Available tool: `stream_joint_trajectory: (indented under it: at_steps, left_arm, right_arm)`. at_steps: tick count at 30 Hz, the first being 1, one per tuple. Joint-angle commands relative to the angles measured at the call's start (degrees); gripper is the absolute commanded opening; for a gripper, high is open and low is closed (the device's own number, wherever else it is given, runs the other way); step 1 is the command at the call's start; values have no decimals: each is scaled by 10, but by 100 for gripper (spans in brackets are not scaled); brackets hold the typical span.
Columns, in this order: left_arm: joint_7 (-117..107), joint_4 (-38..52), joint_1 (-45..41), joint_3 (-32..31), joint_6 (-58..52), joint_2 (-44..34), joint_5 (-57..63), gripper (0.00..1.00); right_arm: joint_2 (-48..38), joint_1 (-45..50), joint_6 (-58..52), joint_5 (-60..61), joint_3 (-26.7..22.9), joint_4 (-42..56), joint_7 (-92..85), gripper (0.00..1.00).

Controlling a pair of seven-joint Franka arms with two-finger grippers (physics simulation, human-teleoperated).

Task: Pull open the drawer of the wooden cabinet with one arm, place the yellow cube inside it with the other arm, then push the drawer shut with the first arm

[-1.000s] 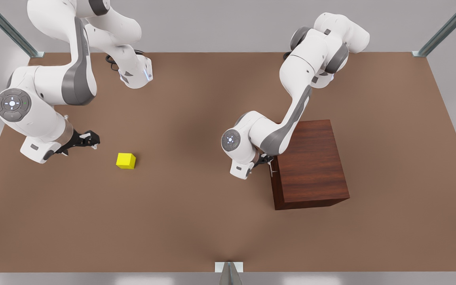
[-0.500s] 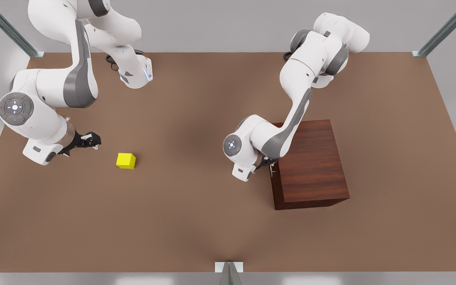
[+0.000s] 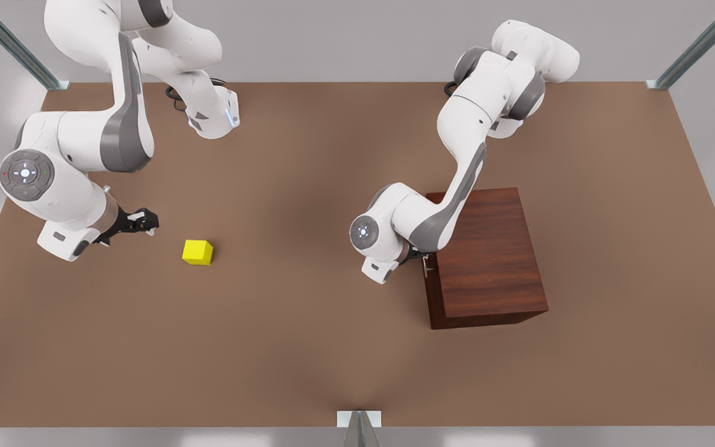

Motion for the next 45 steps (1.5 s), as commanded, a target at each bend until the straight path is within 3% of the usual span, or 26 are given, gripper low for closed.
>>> stream_joint_trajectory:
  at_steps: [1, 45]
  left_arm:
    - [32, 2, -1, -2, 16, 0, -3, 100]
    - [-6, 59, -42, -18, 67, 34, -9, 100]
  right_arm:
    - [0, 0, -1, 0, -1, 0, -1, 100]
    - [2, -3, -3, -3, -3, 0, -1, 100]
